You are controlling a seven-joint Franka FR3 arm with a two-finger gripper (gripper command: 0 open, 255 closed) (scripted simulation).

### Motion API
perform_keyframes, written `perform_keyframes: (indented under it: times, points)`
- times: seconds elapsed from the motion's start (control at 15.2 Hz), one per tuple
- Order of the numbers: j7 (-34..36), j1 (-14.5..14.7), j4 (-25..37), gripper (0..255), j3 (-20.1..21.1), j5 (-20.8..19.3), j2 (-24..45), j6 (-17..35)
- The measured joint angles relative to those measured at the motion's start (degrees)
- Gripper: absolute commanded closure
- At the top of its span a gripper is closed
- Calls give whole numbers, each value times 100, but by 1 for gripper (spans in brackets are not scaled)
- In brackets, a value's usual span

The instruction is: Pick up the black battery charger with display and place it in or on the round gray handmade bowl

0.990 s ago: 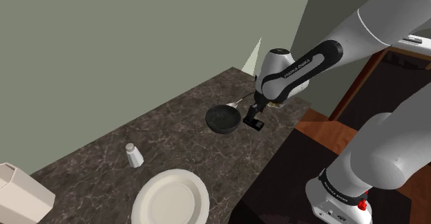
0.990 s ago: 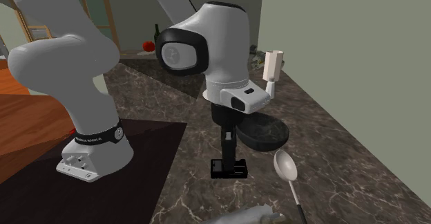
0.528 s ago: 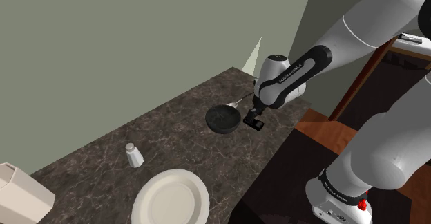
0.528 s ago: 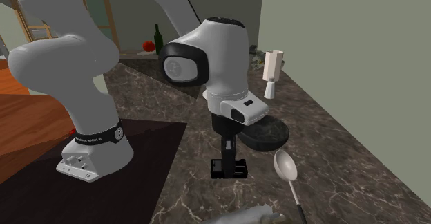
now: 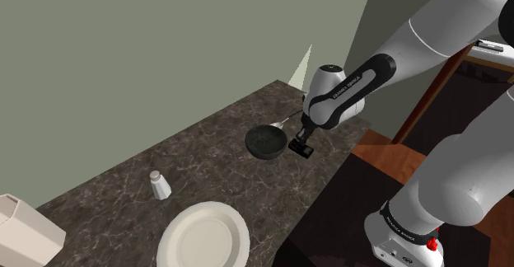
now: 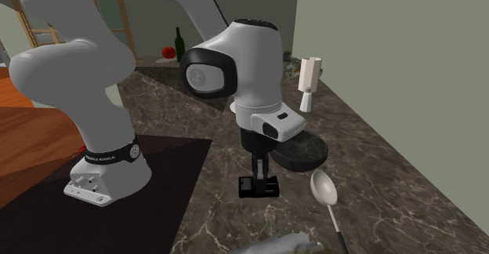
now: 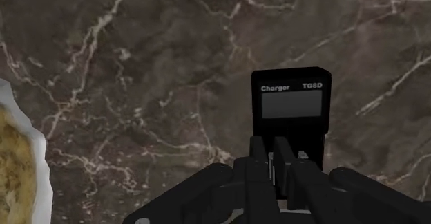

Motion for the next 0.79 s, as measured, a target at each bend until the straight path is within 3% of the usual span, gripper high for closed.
perform_keyframes:
  times: [0.33,0.4,0.79]
  points:
    - [-8,4,16,255,2,9,19,9]
    - [-8,4,18,0,2,9,17,10]
    - [21,46,-218,0,24,101,-507,-470]
